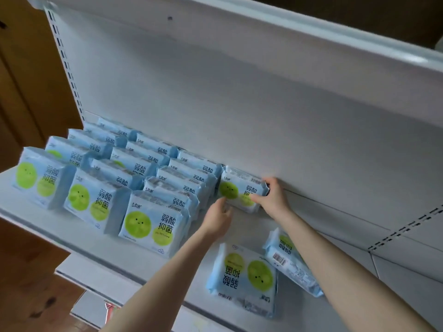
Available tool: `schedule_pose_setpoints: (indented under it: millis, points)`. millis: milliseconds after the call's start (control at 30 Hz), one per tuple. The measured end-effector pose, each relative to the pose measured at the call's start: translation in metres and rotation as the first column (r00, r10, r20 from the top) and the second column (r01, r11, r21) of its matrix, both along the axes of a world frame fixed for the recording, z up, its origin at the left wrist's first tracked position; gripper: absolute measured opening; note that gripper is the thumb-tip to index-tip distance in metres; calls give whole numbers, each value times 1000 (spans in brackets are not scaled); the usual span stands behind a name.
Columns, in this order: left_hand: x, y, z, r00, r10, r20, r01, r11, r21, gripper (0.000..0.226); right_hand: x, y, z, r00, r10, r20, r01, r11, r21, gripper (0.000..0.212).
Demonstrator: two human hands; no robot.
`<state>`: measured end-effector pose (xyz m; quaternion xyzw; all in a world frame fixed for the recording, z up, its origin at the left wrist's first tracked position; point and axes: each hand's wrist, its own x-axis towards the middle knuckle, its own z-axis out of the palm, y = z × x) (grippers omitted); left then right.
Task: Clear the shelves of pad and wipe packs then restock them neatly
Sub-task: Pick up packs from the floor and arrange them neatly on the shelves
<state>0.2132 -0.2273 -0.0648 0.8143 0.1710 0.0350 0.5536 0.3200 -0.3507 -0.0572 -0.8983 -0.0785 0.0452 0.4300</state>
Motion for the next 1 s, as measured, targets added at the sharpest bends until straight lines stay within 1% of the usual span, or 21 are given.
schedule_pose_setpoints:
  millis: [100, 133, 167, 200, 267, 300, 367, 433, 467, 533, 600, 667, 700, 733, 767, 833, 867, 900, 933, 967, 1000]
  points:
    - [3, 0, -1, 1000, -11, 10, 11, 999, -46, 15, 1, 2, -5, 999, -50, 7, 50, 998, -25, 49]
    - [4, 1, 0, 1000, -12, 1, 12, 998, -56, 11, 2, 1, -8, 998, -66, -1, 66, 998, -16, 46]
    - [6, 1, -1, 1000, -8, -18, 7, 998, -70, 18, 4, 0, -10, 998, -66, -13, 66, 998, -3, 42]
    - [8, 2, -3, 999, -16, -32, 14, 998, -66, 31, 4, -1, -11, 998, -59, -37, 60, 998, 17, 36]
    - [9, 1, -4, 996, -53, -68, 53, 999, -14, 47, 6, -4, -13, 995, -34, -96, 40, 997, 61, 23]
    - [9, 1, -3, 995, -74, -72, 74, 997, 8, 51, 5, -6, -12, 992, -26, -122, 34, 997, 71, 21]
    - [7, -4, 0, 993, -99, -58, 104, 991, 83, 52, 0, -16, -5, 989, -10, -149, 25, 995, 96, 22]
    - [1, -13, 4, 989, -138, -57, 146, 973, 179, 50, -12, -33, 4, 988, -36, -153, 52, 993, 107, 27]
    - [-2, -19, 6, 983, -169, -75, 182, 958, 223, 53, -18, -47, 6, 988, -60, -143, 75, 992, 100, 28]
    - [-9, -33, 11, 954, -248, -169, 291, 900, 326, 63, -36, -79, 12, 988, -119, -96, 126, 989, 81, 21]
    - [-12, -49, 15, 911, -292, -292, 400, 799, 449, 69, -55, -111, 10, 975, -215, -47, 218, 974, 61, 10]
    - [-12, -64, 18, 881, -297, -367, 459, 723, 516, 64, -73, -138, 0, 948, -318, -32, 317, 948, -31, 8]
    - [-12, -70, 19, 876, -297, -380, 468, 715, 520, 59, -82, -147, -5, 937, -346, -45, 341, 936, -81, 10]
    - [-11, -76, 19, 876, -298, -380, 466, 728, 503, 54, -90, -154, -11, 930, -354, -93, 346, 933, -96, 13]
    - [-11, -82, 20, 880, -305, -365, 457, 753, 473, 50, -99, -158, -16, 925, -340, -168, 337, 940, -52, 14]
    - [-11, -89, 19, 906, -316, -282, 412, 810, 418, 42, -114, -158, -19, 898, -296, -326, 360, 919, 159, 12]
    - [-12, -90, 20, 926, -314, -207, 373, 845, 384, 37, -118, -157, -18, 882, -284, -376, 400, 873, 279, 14]
    - [-14, -89, 20, 947, -303, -110, 322, 895, 308, 32, -121, -157, -15, 873, -266, -408, 433, 808, 399, 19]
    - [-17, -88, 21, 961, -274, -16, 273, 948, 161, 31, -123, -158, -13, 868, -235, -438, 455, 730, 510, 24]
    - [-20, -85, 23, 970, -234, 60, 237, 971, -37, 31, -123, -159, -9, 869, -186, -459, 458, 655, 601, 28]
    - [-25, -82, 24, 975, -191, 111, 212, 950, -227, 31, -123, -159, -4, 877, -119, -466, 434, 614, 660, 27]
